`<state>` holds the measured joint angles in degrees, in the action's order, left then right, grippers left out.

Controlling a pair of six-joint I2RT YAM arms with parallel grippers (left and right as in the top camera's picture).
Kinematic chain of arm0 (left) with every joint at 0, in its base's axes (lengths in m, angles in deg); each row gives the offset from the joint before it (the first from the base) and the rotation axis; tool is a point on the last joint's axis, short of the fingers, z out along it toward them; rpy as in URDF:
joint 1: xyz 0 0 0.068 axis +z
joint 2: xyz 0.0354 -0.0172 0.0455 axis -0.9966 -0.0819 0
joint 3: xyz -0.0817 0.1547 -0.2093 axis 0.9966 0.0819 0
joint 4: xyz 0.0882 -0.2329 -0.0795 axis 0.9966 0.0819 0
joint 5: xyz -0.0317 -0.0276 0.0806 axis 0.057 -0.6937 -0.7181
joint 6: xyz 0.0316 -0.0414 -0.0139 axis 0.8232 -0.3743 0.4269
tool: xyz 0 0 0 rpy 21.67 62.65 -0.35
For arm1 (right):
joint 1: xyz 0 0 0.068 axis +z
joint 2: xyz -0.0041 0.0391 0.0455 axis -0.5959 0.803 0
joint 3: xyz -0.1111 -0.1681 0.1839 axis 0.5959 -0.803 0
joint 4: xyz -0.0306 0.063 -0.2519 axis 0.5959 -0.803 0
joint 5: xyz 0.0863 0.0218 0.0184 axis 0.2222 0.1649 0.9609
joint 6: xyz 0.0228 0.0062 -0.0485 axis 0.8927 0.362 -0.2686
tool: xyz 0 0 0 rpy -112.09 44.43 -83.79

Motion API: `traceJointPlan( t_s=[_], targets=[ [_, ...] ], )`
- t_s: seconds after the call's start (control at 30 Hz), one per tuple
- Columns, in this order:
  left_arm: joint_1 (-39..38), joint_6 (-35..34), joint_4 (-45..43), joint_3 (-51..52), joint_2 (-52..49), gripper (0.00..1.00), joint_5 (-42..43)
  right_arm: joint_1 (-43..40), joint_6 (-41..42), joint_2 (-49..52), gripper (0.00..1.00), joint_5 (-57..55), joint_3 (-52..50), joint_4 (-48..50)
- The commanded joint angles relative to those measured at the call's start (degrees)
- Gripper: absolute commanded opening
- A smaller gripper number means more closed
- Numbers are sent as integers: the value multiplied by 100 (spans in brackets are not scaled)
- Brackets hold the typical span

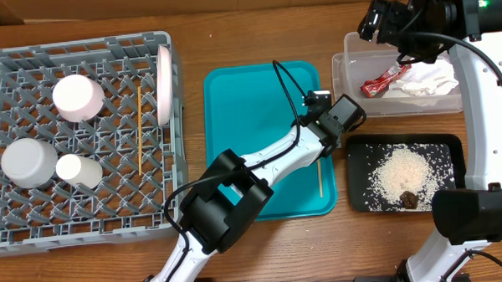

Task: Sort waste into correct bins and load items into the dishwasher
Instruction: 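Grasp the second wooden chopstick with the left gripper, then carry the second chopstick to the rack and insert it upright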

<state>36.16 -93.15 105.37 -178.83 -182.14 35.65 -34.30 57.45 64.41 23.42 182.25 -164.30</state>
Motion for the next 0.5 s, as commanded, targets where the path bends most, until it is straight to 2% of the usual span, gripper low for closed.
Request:
traceJointPlan(
  t_s=[0.0,0.13,0.27,0.37,0.47],
  targets=[
    [-28,13,103,103,-402,4,450,-15,37,-109,100,-44,37,17],
    [0,538,195,83,-302,4,448,-15,37,-109,100,-44,37,17],
    [122,575,669,-9,146,4,435,-15,37,-109,100,-44,37,17],
    [313,708,1099,-68,807,4,435,-15,37,-109,100,-44,37,17],
    [557,1377,1460,-70,1657,4,452,-15,37,-109,100,-44,37,17]
  ],
)
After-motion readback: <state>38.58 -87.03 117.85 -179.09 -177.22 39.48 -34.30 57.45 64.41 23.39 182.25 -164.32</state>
